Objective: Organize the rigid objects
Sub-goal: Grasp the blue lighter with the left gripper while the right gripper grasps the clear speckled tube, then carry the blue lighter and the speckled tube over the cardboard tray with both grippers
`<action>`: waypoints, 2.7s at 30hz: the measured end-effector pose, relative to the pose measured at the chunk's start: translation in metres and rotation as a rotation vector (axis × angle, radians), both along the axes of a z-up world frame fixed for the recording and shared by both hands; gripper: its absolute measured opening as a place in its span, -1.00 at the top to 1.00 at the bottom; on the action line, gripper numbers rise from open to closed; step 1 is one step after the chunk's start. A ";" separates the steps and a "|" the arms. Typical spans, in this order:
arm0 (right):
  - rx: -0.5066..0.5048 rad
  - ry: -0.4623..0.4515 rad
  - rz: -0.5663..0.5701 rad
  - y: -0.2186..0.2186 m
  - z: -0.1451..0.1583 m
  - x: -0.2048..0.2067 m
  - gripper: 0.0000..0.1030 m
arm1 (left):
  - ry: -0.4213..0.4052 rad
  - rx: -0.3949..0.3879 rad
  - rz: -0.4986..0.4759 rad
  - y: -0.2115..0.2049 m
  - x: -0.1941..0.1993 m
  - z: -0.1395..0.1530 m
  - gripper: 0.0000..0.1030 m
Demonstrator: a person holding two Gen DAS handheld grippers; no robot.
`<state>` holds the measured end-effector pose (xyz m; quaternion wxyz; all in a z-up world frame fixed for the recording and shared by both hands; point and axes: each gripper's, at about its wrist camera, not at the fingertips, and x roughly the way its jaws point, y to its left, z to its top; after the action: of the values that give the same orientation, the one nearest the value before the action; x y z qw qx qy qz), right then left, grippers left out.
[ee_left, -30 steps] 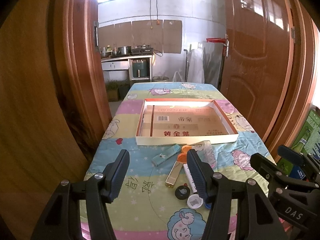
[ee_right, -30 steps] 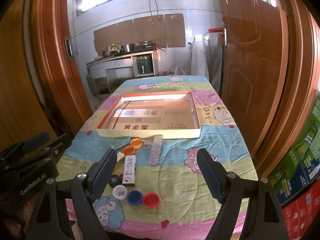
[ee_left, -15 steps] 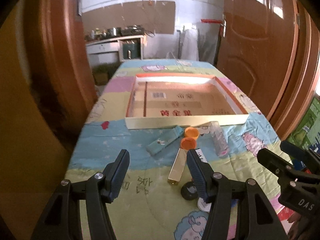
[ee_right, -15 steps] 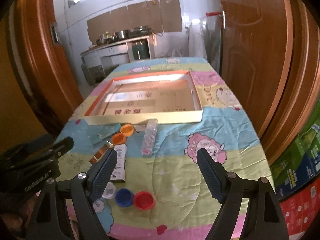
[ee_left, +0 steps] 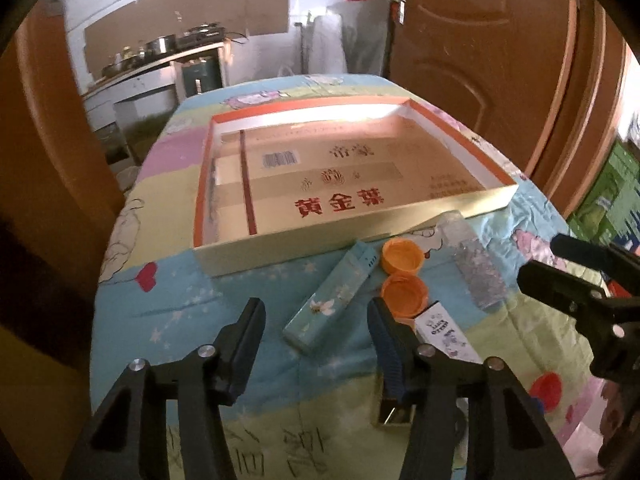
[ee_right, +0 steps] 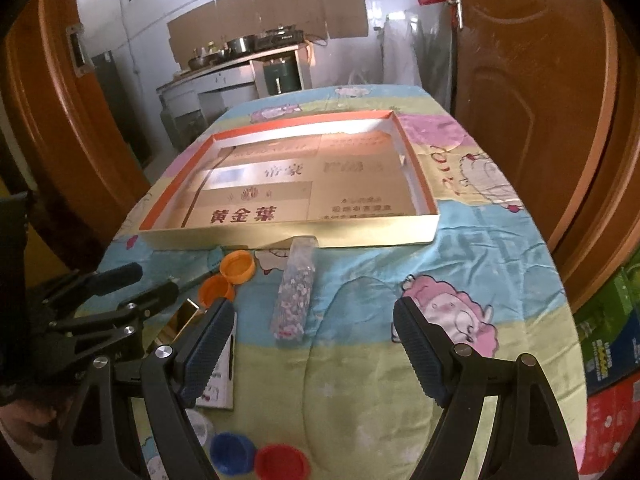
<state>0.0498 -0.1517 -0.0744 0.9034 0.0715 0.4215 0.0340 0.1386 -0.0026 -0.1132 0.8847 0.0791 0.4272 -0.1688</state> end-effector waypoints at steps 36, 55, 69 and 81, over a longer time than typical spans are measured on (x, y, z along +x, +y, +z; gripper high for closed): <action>0.007 0.074 0.082 0.012 -0.031 0.035 0.61 | 0.040 -0.130 0.104 0.007 -0.014 -0.009 0.57; -0.039 -0.036 0.124 0.019 0.028 0.024 0.61 | -0.083 -0.139 0.146 0.009 -0.010 0.064 0.57; -0.047 -0.072 0.175 0.015 0.060 0.086 0.61 | -0.072 -0.133 0.192 -0.002 0.072 0.093 0.57; -0.025 0.000 0.167 0.008 0.046 0.175 0.61 | -0.004 -0.074 0.214 -0.006 0.143 0.076 0.57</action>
<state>0.2248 -0.1441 -0.0282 0.8981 0.0249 0.4266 0.1040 0.2812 -0.0089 -0.0374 0.9008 0.0008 0.4250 -0.0890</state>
